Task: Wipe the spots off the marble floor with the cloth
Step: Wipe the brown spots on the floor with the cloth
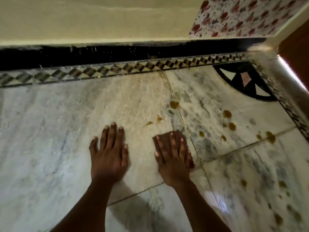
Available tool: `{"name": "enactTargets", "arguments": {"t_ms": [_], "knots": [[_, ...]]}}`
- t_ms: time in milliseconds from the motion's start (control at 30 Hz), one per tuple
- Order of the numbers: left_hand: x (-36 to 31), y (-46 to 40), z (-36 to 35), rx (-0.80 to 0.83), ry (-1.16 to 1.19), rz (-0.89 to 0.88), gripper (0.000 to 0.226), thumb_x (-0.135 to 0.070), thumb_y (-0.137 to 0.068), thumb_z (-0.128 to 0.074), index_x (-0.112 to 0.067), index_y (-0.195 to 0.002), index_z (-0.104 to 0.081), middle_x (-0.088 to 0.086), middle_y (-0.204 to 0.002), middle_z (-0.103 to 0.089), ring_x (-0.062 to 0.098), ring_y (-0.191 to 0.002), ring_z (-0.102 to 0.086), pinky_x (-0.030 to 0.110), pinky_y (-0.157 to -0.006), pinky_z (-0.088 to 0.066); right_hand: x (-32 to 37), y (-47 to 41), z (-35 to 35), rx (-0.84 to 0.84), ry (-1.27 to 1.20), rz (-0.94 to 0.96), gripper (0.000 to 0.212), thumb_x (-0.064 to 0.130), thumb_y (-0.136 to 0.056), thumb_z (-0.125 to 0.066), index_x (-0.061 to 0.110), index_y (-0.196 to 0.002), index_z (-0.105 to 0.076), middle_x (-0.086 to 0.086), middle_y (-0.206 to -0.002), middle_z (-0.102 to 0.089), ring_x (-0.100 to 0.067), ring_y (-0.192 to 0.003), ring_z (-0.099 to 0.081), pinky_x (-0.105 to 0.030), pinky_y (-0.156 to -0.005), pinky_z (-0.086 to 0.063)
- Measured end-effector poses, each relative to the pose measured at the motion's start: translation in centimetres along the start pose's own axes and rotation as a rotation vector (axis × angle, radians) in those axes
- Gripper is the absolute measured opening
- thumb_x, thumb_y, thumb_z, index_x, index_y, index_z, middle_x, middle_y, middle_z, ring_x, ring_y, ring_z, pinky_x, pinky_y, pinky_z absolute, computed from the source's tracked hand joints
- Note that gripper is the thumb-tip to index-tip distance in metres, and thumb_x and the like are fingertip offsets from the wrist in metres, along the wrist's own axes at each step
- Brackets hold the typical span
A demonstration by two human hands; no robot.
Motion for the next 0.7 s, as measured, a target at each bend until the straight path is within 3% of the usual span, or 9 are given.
{"name": "enactTargets", "arguments": {"t_ms": [67,133,233,367,433,533,633,700], "knots": [[-0.1,0.1,-0.1,0.005,0.005,0.014,0.068,-0.046,-0.107,-0.027,-0.026,-0.171,-0.018,0.002,-0.182,-0.009,0.024,-0.168,-0.012,0.058,-0.128,-0.017,2.0,-3.1,0.1,-0.006,-0.043,-0.11,0.059,0.066,-0.104,-0.015,0.061,-0.16,0.005,0.007,-0.178,0.014,-0.034,-0.163,0.016,-0.067,-0.127,0.001],[-0.1,0.3,-0.2,-0.003,0.02,0.013,0.068,-0.046,-0.107,-0.026,-0.027,-0.172,-0.017,0.001,-0.182,-0.006,0.023,-0.169,-0.009,0.058,-0.129,-0.016,4.6,-7.0,0.0,0.035,-0.08,-0.097,0.06,0.064,-0.107,-0.018,0.058,-0.16,0.009,0.005,-0.177,0.019,-0.036,-0.161,0.024,-0.069,-0.125,0.007],[0.1,0.0,-0.2,-0.01,0.017,0.005,0.068,-0.047,-0.107,-0.026,-0.029,-0.172,-0.017,-0.001,-0.182,-0.004,0.021,-0.169,-0.007,0.058,-0.13,-0.018,7.0,-9.2,0.5,0.018,-0.023,0.132,0.059,0.065,-0.106,-0.016,0.059,-0.16,0.007,0.007,-0.178,0.015,-0.034,-0.162,0.021,-0.068,-0.126,0.003],[-0.1,0.1,0.1,0.004,-0.007,0.022,0.068,-0.047,-0.106,-0.029,-0.028,-0.171,-0.022,-0.001,-0.182,-0.007,0.022,-0.168,-0.013,0.057,-0.129,-0.021,3.3,-4.2,1.3,0.005,0.071,0.421,0.055,0.064,-0.107,-0.019,0.063,-0.159,0.0,0.012,-0.178,0.003,-0.025,-0.165,0.005,-0.06,-0.129,-0.009],[0.0,-0.1,0.2,0.002,-0.002,0.024,0.068,-0.046,-0.105,-0.031,-0.029,-0.171,-0.022,-0.002,-0.182,-0.007,0.021,-0.168,-0.013,0.057,-0.129,-0.021,1.0,-5.0,1.8,-0.001,0.047,0.321,0.052,0.064,-0.108,-0.017,0.064,-0.159,-0.009,0.013,-0.178,-0.001,-0.025,-0.165,-0.001,-0.06,-0.129,-0.012],[-0.1,-0.1,0.2,-0.002,0.012,0.04,0.068,-0.045,-0.105,-0.032,-0.03,-0.171,-0.022,-0.003,-0.182,-0.009,0.019,-0.168,-0.011,0.055,-0.13,-0.018,2.0,-9.5,1.9,-0.113,-0.036,0.009,0.054,0.06,-0.108,-0.019,0.057,-0.161,-0.02,0.005,-0.178,-0.013,-0.035,-0.164,-0.01,-0.066,-0.126,-0.013],[-0.2,-0.1,-0.1,-0.014,0.011,0.032,0.067,-0.045,-0.105,-0.033,-0.029,-0.17,-0.024,-0.002,-0.182,-0.011,0.019,-0.168,-0.011,0.055,-0.13,-0.019,6.0,-14.6,1.3,-0.062,-0.141,-0.161,0.055,0.058,-0.109,-0.017,0.055,-0.163,-0.005,0.002,-0.179,0.006,-0.038,-0.163,0.016,-0.071,-0.125,0.002],[0.0,-0.1,-0.2,-0.013,0.001,0.025,0.068,-0.044,-0.105,-0.034,-0.028,-0.17,-0.025,-0.002,-0.182,-0.011,0.02,-0.168,-0.012,0.056,-0.129,-0.02,8.0,-16.4,1.3,-0.03,-0.149,-0.107,0.056,0.058,-0.109,-0.019,0.054,-0.163,-0.004,0.003,-0.178,0.011,-0.037,-0.161,0.022,-0.07,-0.125,0.007]]}}
Point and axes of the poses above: each hand's wrist, its own y-axis away from the middle knuckle, its own z-axis out of the back of the hand, x = y × z, the point moved 3 cm from there along -y, towards the middle knuckle
